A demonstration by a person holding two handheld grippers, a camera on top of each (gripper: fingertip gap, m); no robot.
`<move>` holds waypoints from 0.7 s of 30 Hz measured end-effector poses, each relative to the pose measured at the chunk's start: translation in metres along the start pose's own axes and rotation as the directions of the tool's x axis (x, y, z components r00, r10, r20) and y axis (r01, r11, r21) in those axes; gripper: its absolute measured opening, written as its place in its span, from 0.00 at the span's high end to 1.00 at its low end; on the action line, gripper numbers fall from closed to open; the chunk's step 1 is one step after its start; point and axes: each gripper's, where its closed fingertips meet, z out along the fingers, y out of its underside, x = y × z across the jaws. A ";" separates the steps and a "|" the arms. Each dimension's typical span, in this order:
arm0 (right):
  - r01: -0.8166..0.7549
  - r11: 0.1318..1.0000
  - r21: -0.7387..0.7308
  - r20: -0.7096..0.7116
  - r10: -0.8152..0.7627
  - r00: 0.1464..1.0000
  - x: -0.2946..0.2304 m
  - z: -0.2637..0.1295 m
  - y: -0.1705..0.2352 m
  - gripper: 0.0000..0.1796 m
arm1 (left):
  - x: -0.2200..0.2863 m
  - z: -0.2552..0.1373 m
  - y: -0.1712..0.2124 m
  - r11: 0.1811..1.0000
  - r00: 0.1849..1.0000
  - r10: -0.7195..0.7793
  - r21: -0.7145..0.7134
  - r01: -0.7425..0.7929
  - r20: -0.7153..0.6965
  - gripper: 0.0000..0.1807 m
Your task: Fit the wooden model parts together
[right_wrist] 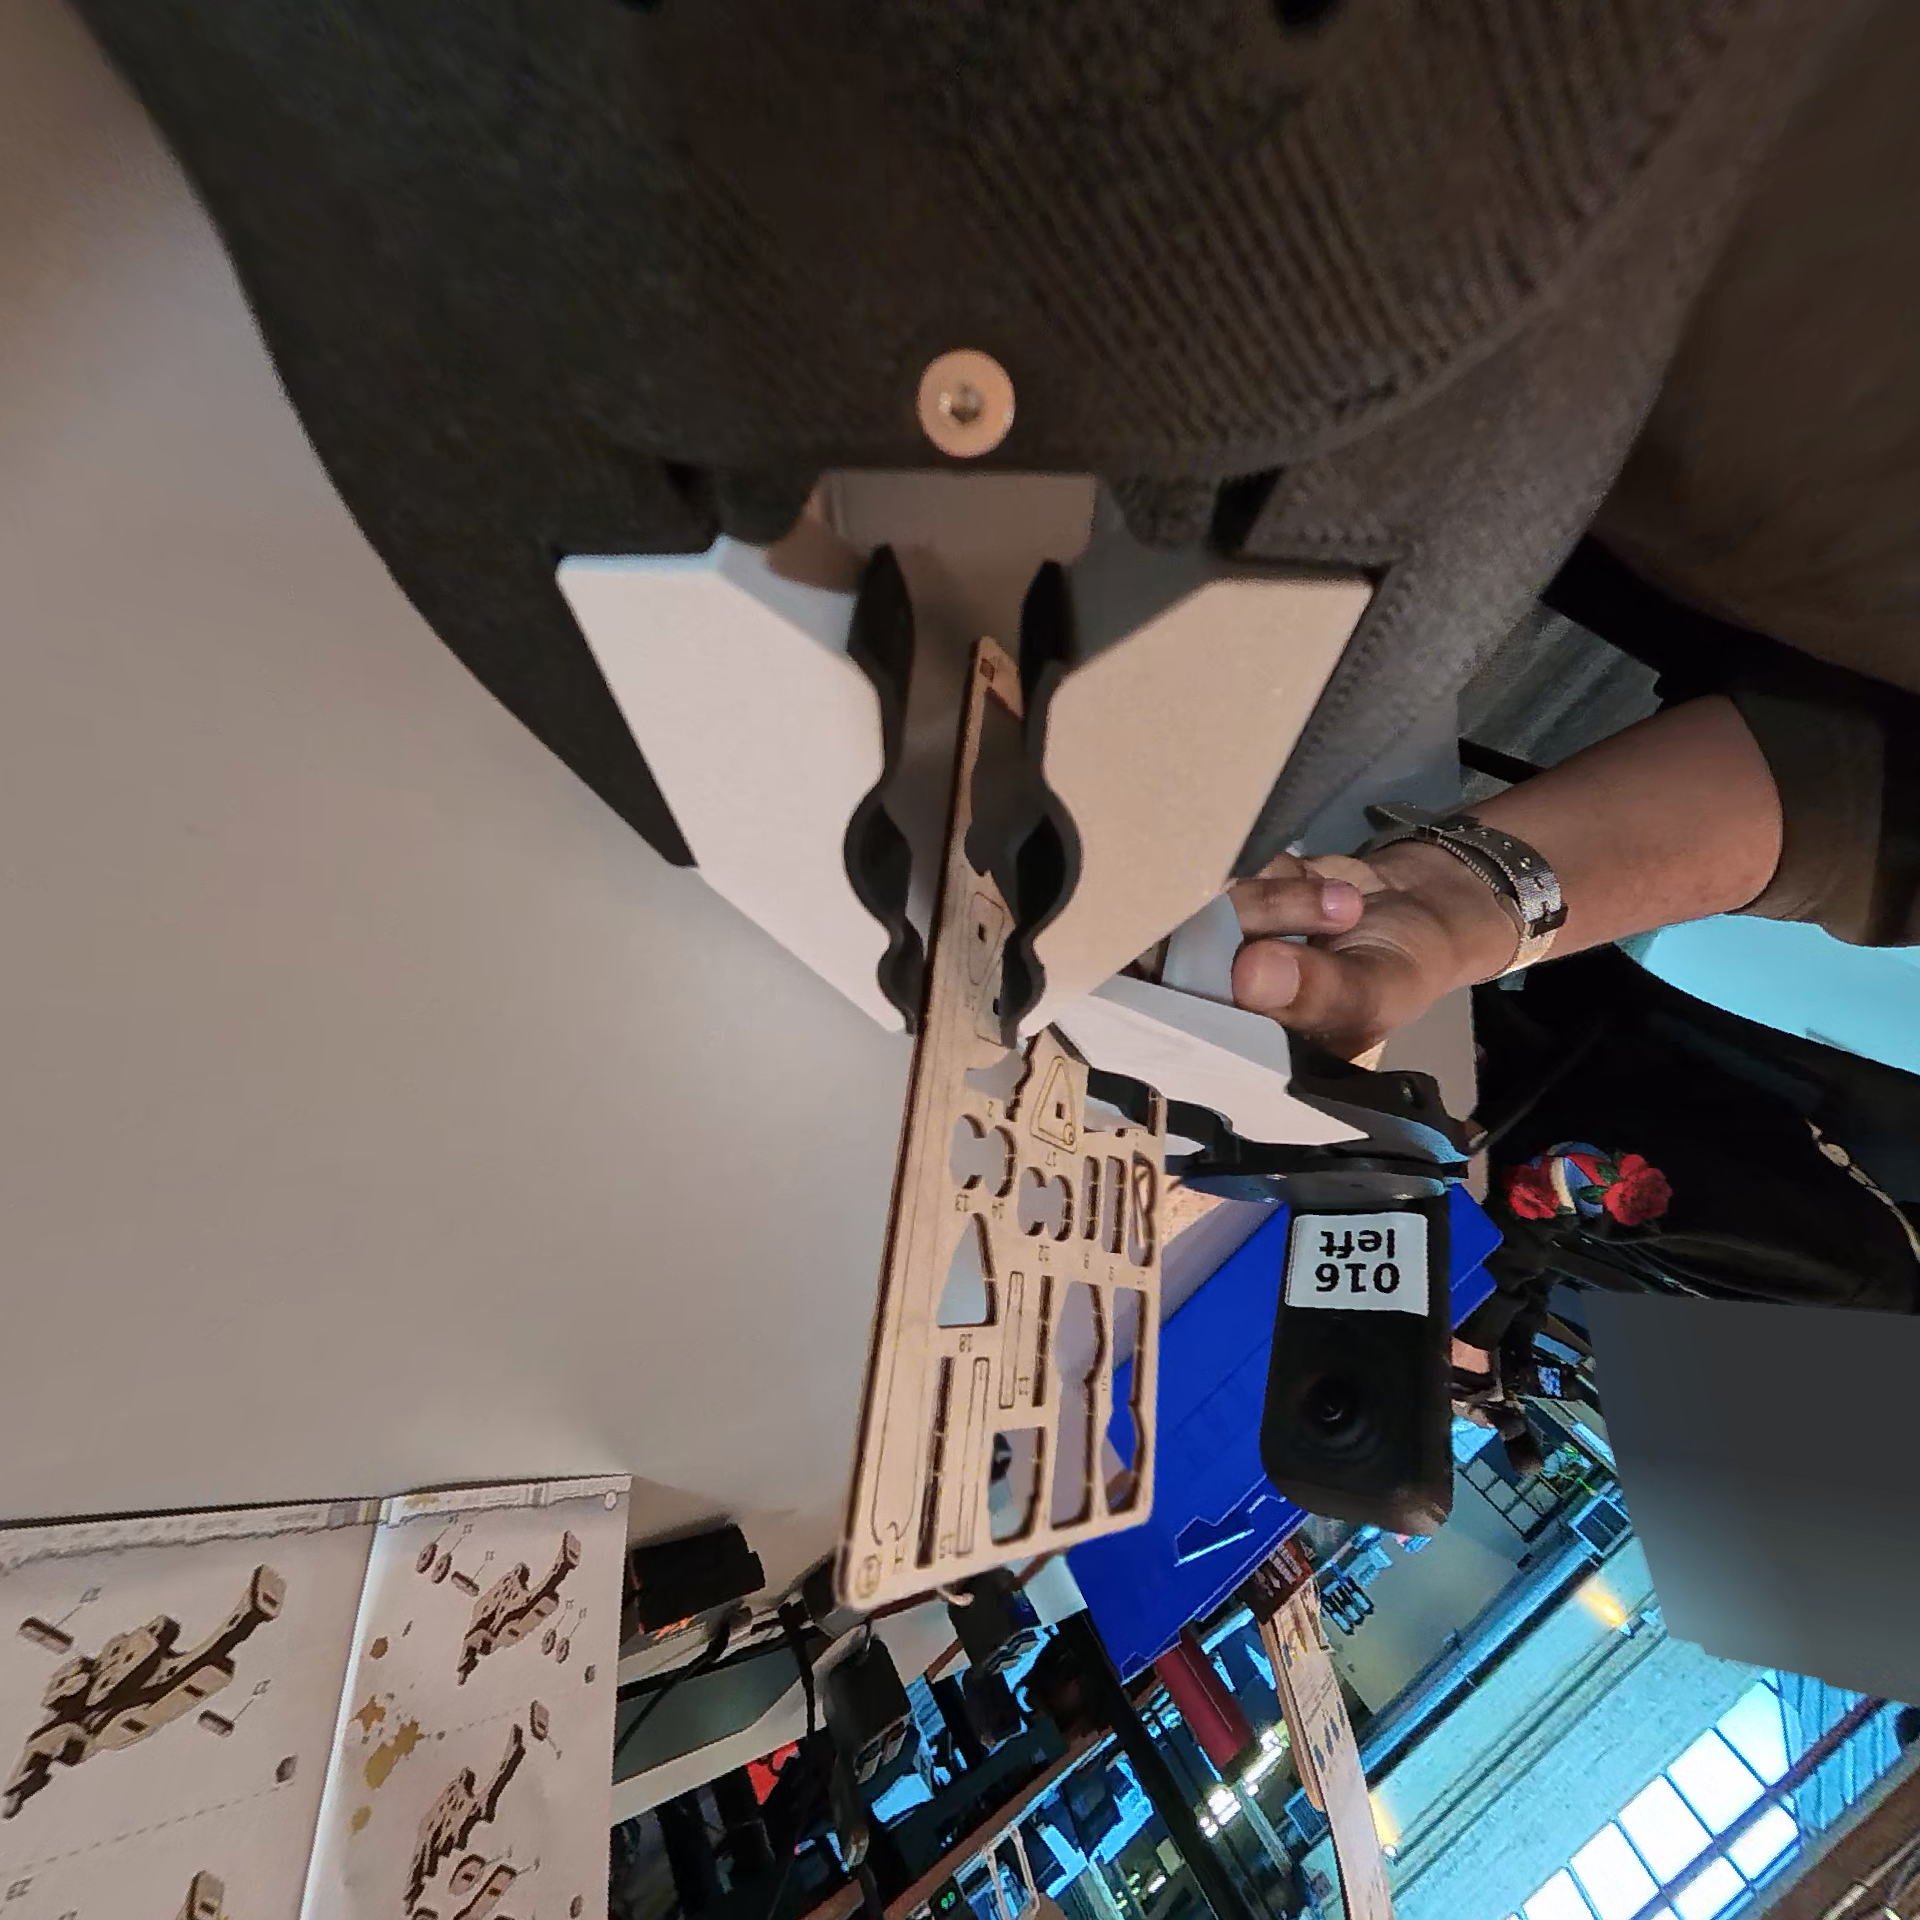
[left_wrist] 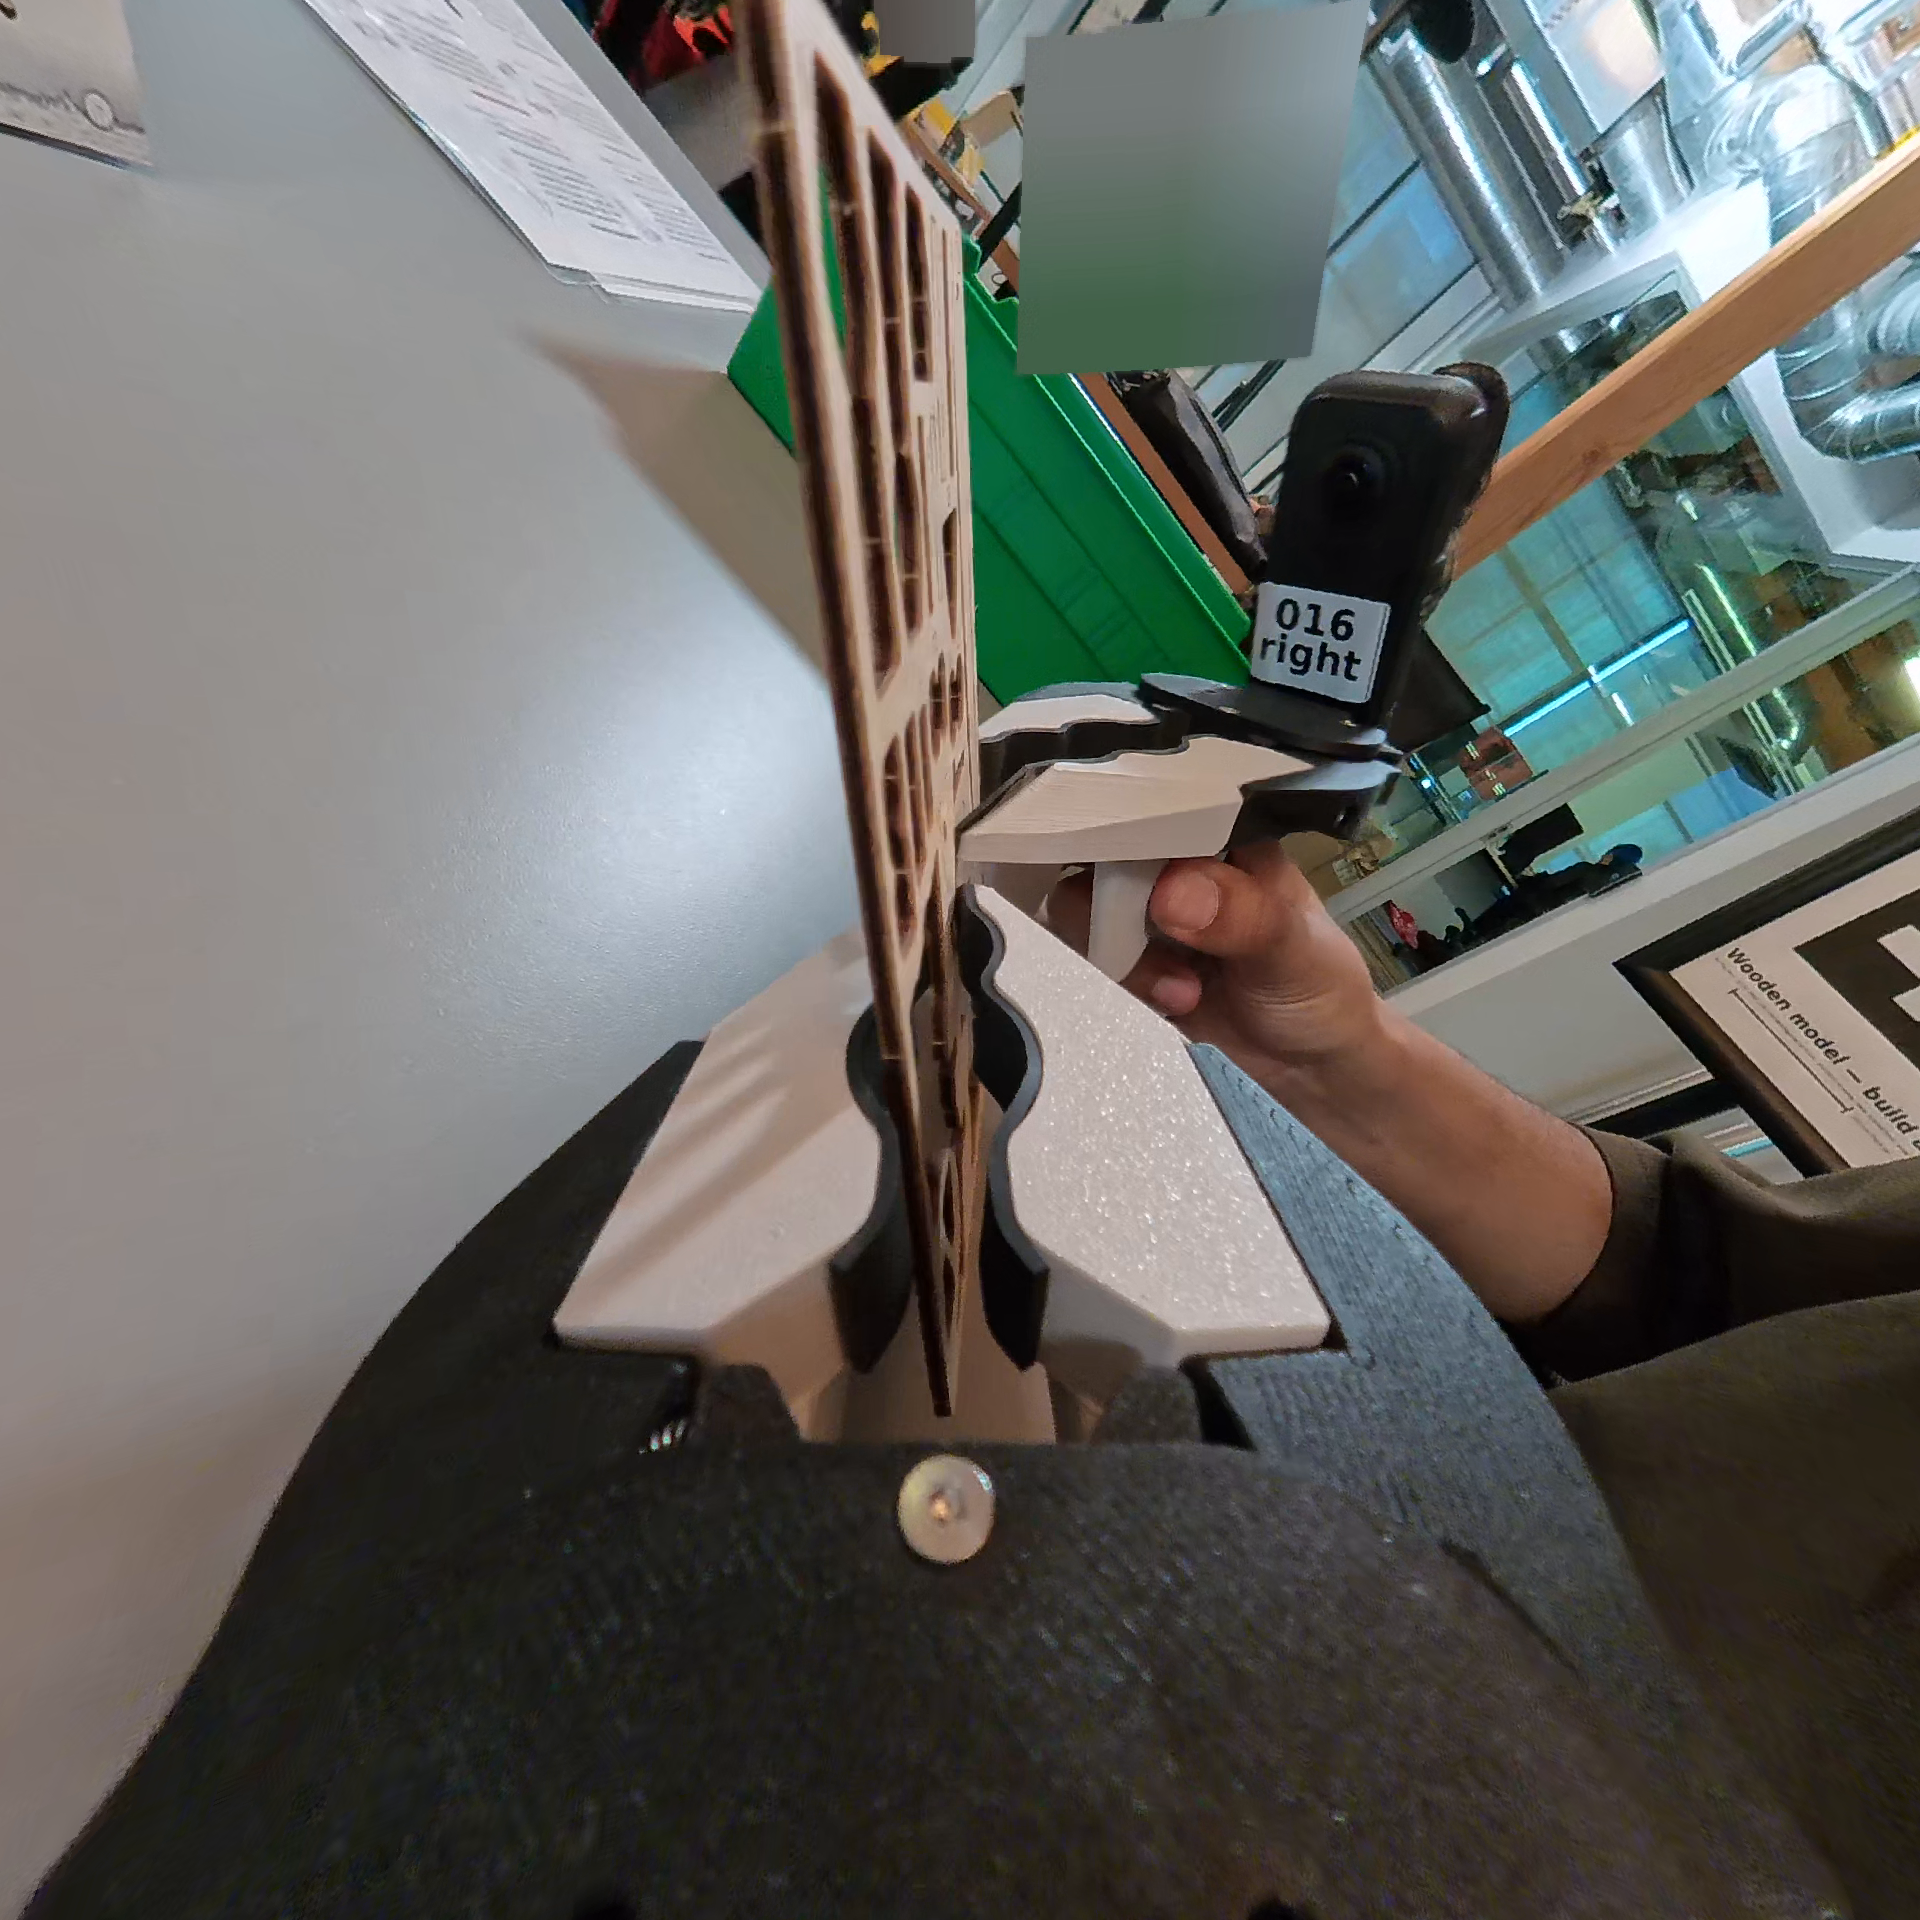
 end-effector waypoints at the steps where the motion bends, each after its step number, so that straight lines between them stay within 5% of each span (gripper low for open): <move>1: -0.009 1.000 0.004 0.014 0.009 1.000 -0.001 0.000 -0.001 0.92 | 0.001 0.000 0.000 1.000 1.000 0.003 0.002 -0.003 -0.006 1.00; 21: -0.150 0.989 0.009 0.263 0.142 0.954 -0.020 -0.008 -0.003 0.96 | 0.019 -0.007 -0.006 0.999 0.989 0.014 0.040 -0.009 -0.148 1.00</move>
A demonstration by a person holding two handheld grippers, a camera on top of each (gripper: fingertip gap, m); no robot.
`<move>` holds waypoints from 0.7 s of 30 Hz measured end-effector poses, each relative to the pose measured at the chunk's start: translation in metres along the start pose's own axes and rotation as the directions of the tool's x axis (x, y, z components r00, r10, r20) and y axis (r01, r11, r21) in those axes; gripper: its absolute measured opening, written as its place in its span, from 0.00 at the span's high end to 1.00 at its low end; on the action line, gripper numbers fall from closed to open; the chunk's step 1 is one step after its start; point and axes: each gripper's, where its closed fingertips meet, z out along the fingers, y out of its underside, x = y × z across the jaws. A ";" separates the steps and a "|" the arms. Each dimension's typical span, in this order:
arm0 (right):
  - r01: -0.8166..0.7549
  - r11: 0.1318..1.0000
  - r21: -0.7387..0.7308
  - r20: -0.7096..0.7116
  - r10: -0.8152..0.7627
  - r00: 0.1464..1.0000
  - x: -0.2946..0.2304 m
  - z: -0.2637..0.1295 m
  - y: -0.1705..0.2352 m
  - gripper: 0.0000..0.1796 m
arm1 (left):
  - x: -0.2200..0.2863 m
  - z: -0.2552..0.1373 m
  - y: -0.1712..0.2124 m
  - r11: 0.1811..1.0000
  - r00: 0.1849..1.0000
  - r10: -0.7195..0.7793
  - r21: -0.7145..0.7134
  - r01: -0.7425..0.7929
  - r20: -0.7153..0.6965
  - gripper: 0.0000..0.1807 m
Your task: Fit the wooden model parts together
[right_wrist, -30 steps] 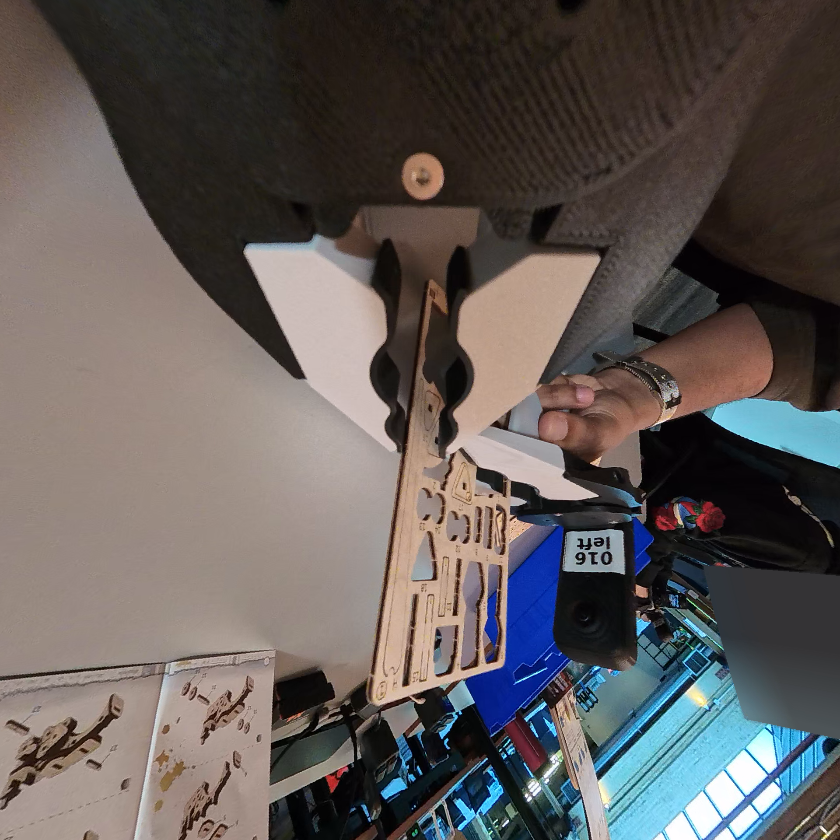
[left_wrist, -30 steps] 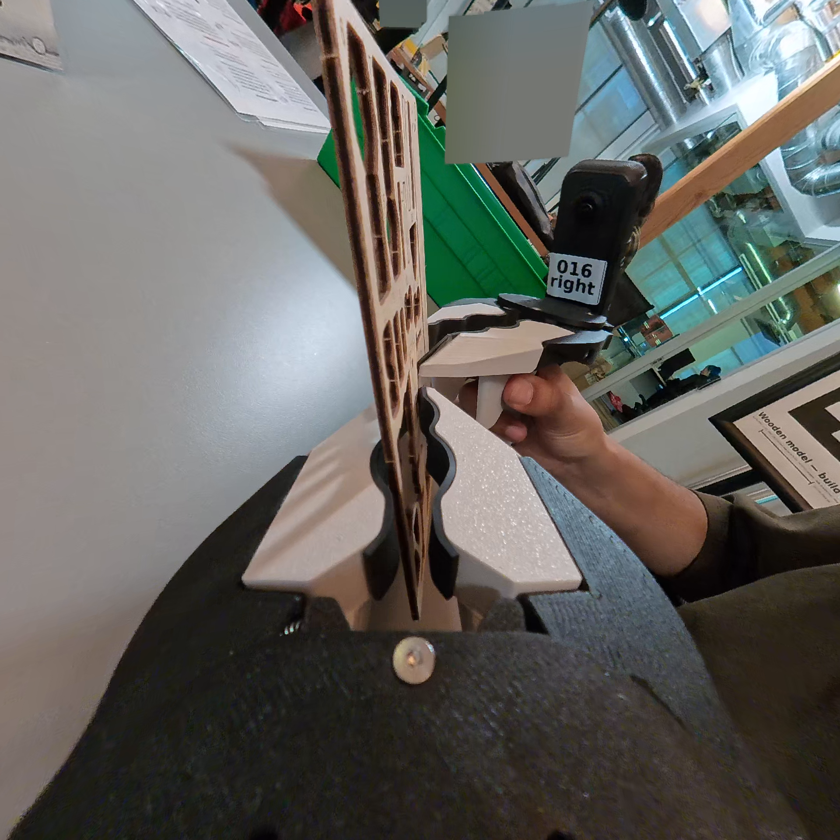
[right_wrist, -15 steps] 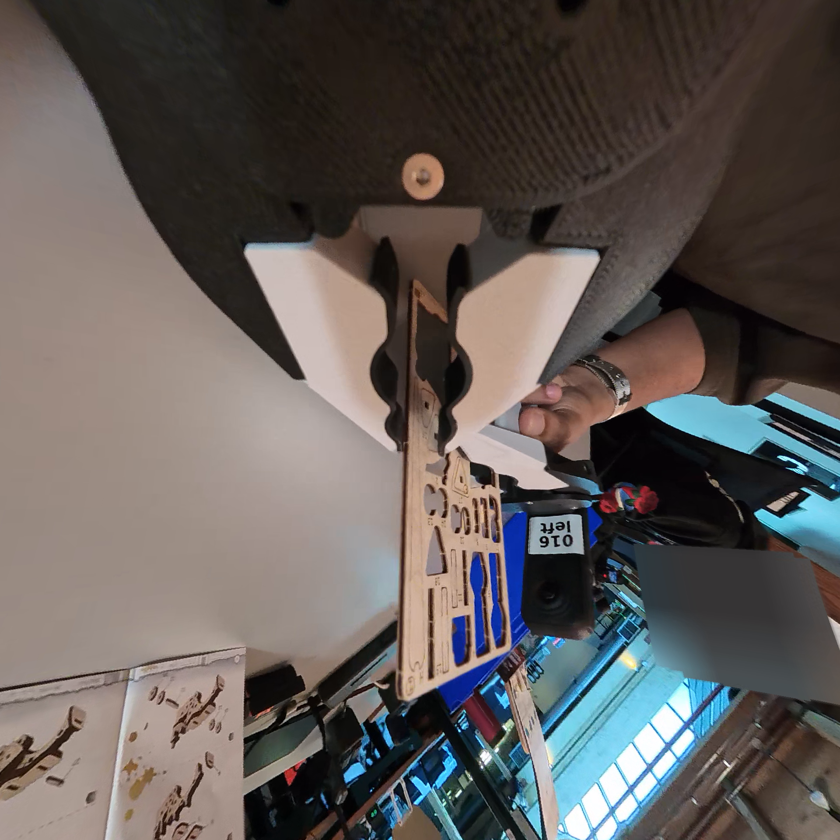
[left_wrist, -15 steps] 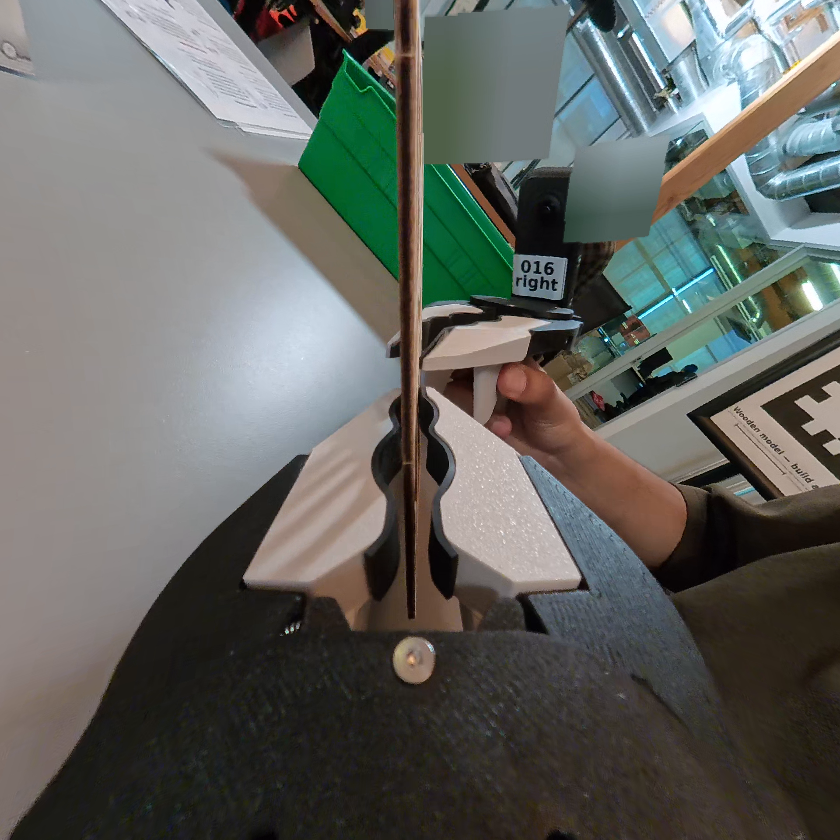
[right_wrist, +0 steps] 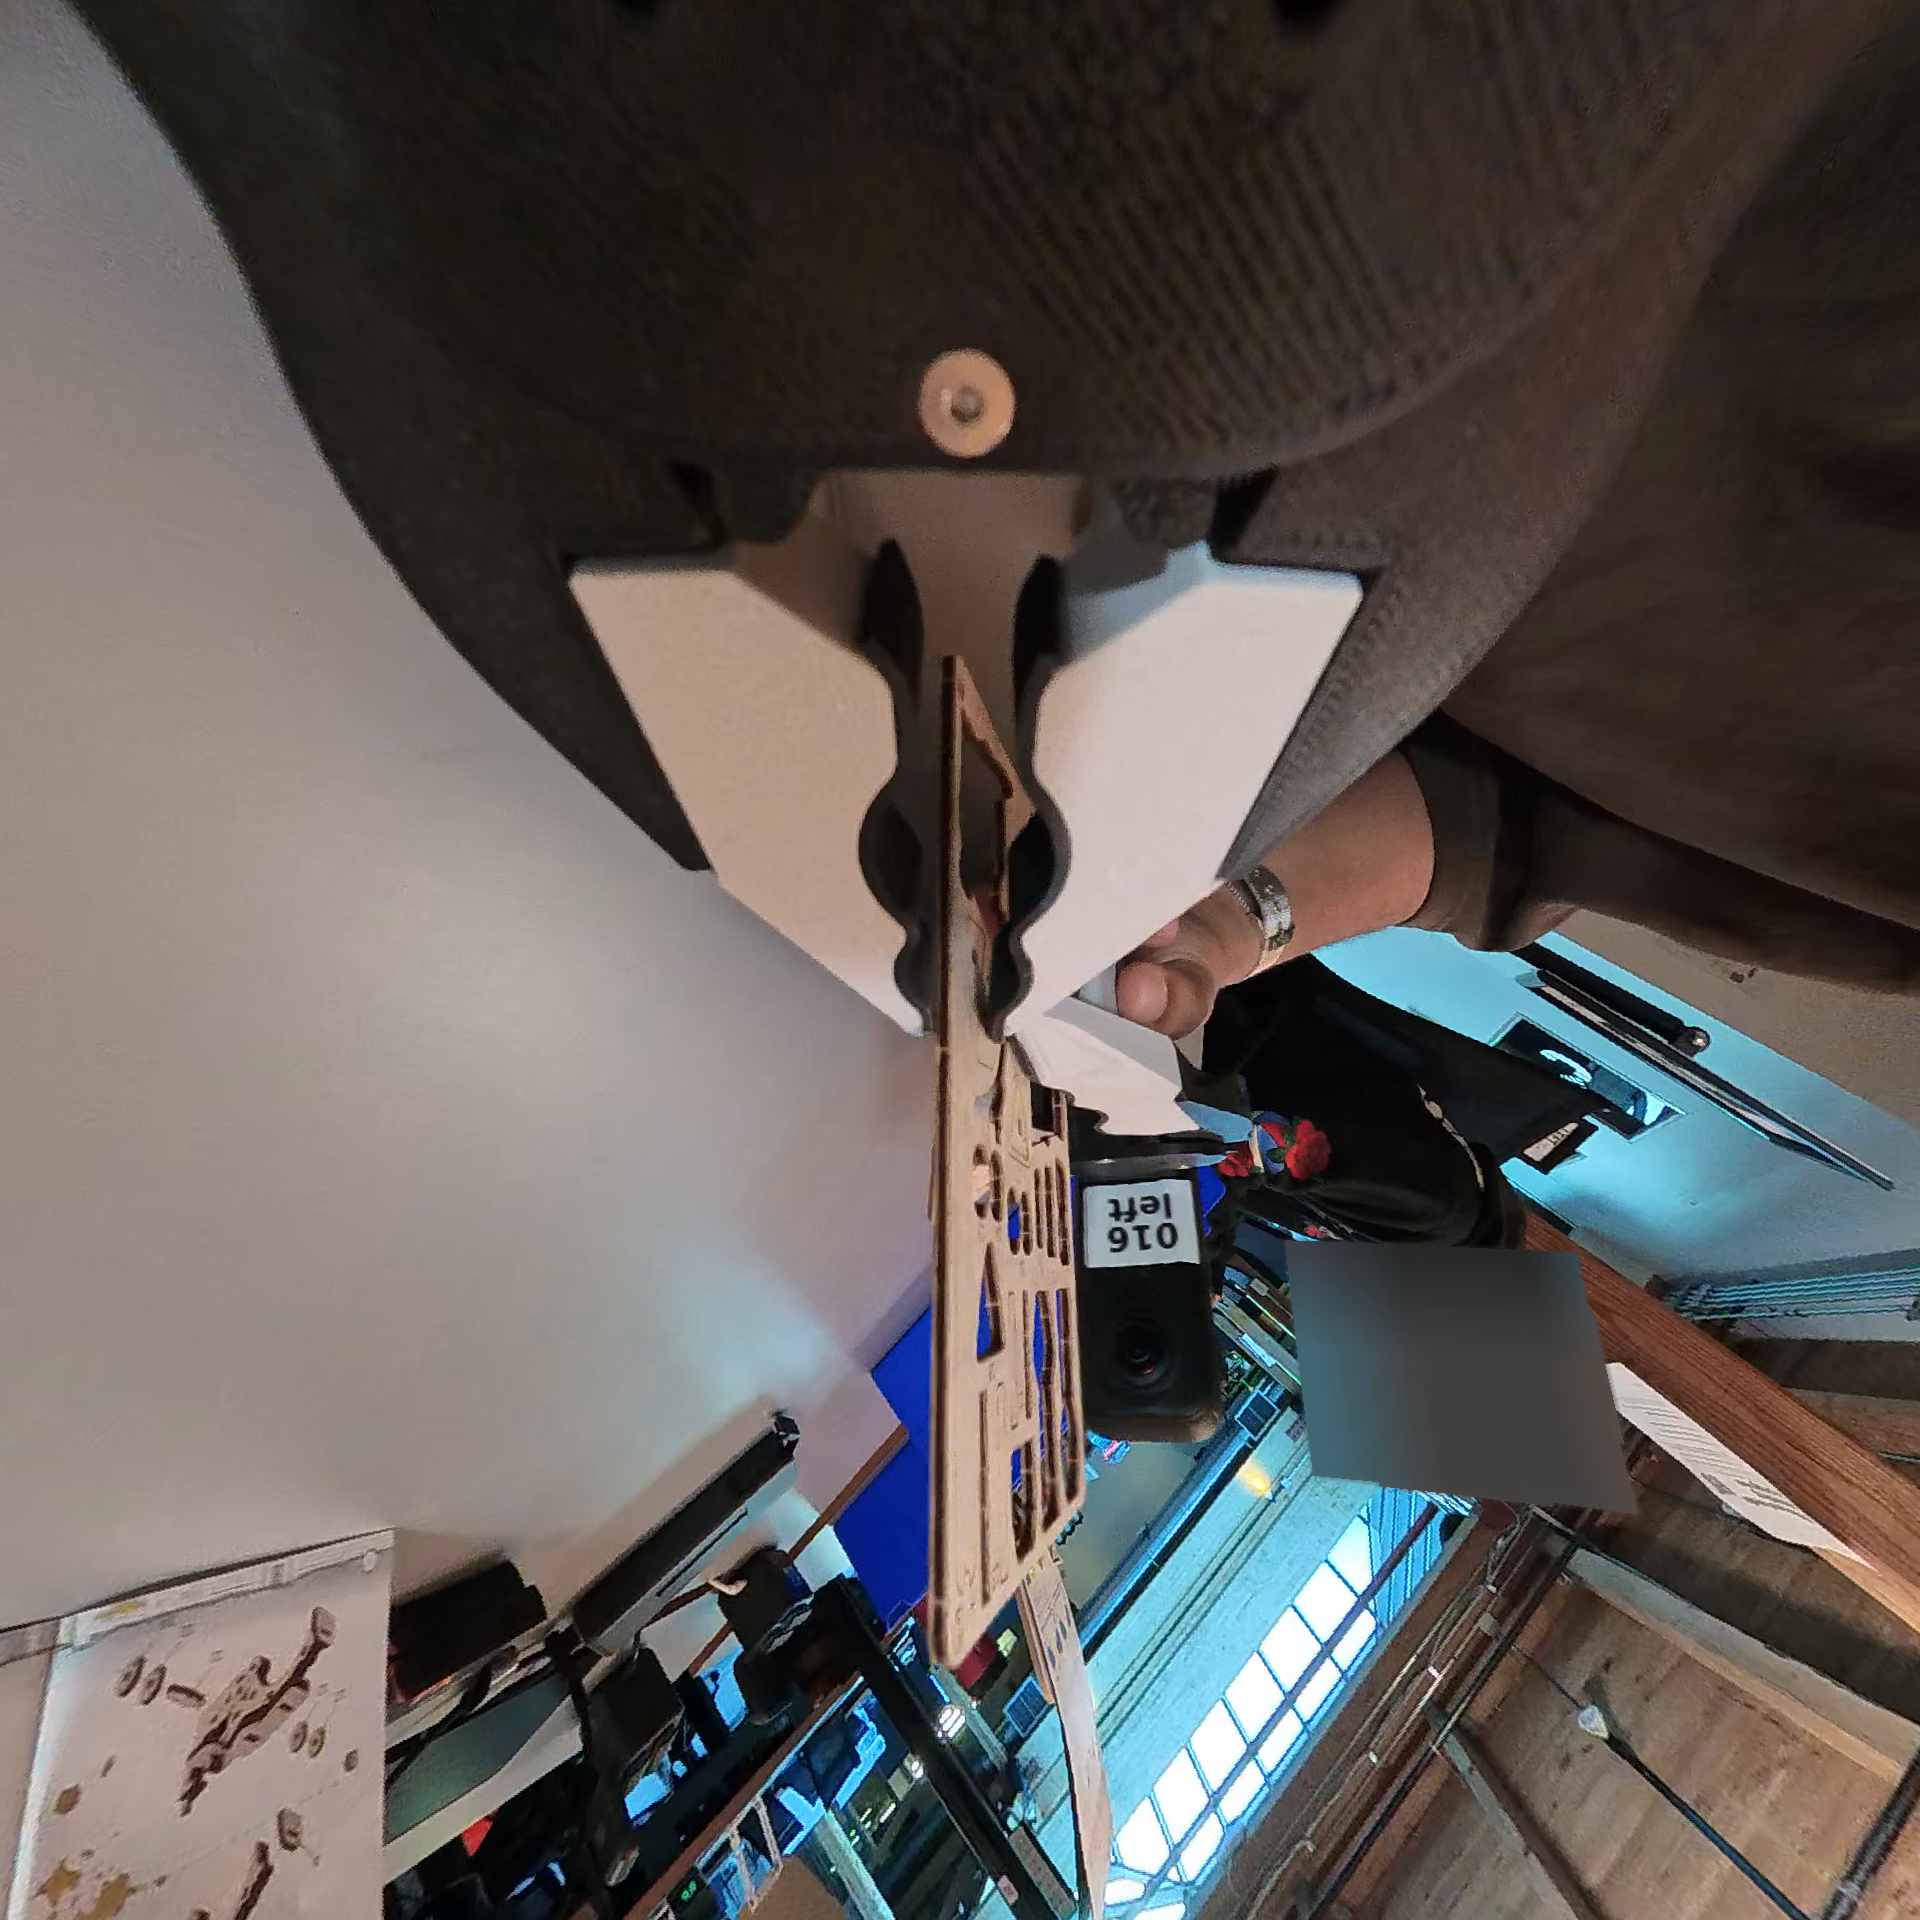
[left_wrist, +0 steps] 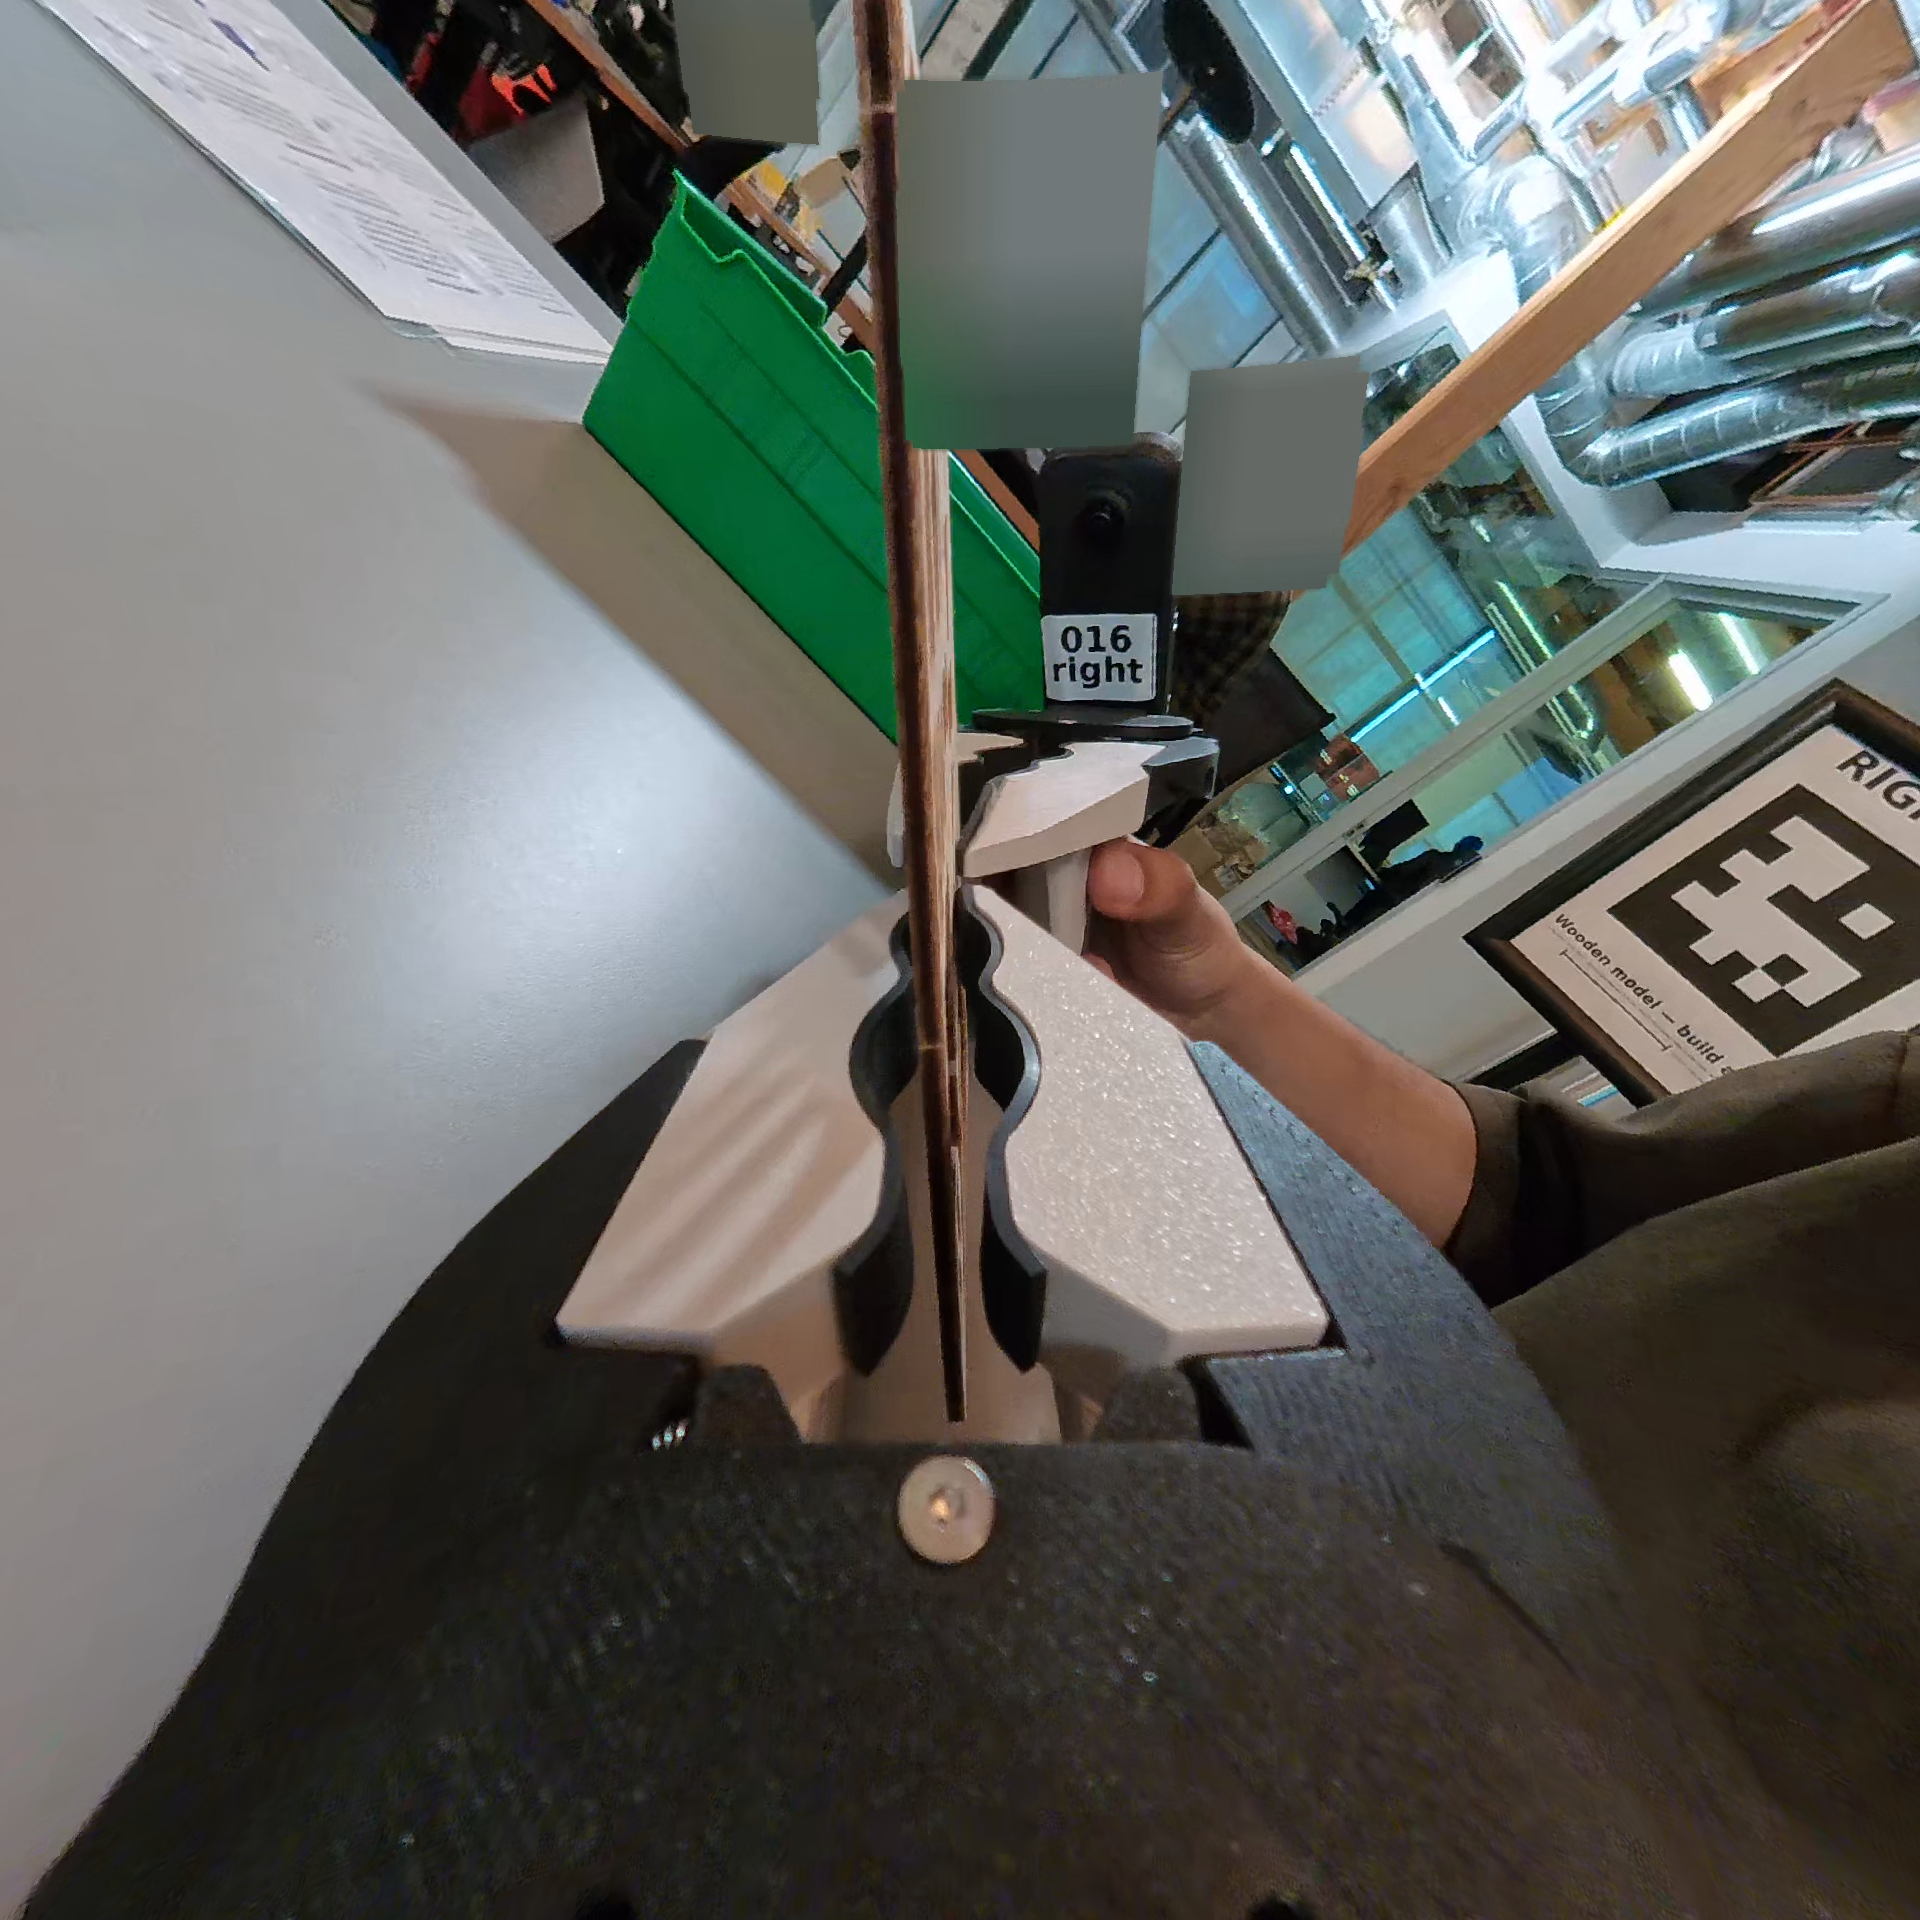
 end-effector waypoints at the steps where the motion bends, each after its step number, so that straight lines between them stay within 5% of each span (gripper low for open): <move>1: -0.001 1.000 0.002 0.004 0.001 1.000 0.000 0.000 0.000 0.96 | 0.000 0.000 0.000 1.000 1.000 -0.002 0.000 0.002 -0.004 1.00; 21: -0.009 1.000 0.005 -0.003 0.009 1.000 0.001 0.000 -0.001 0.98 | -0.004 0.000 0.000 1.000 1.000 -0.030 0.001 0.030 0.007 1.00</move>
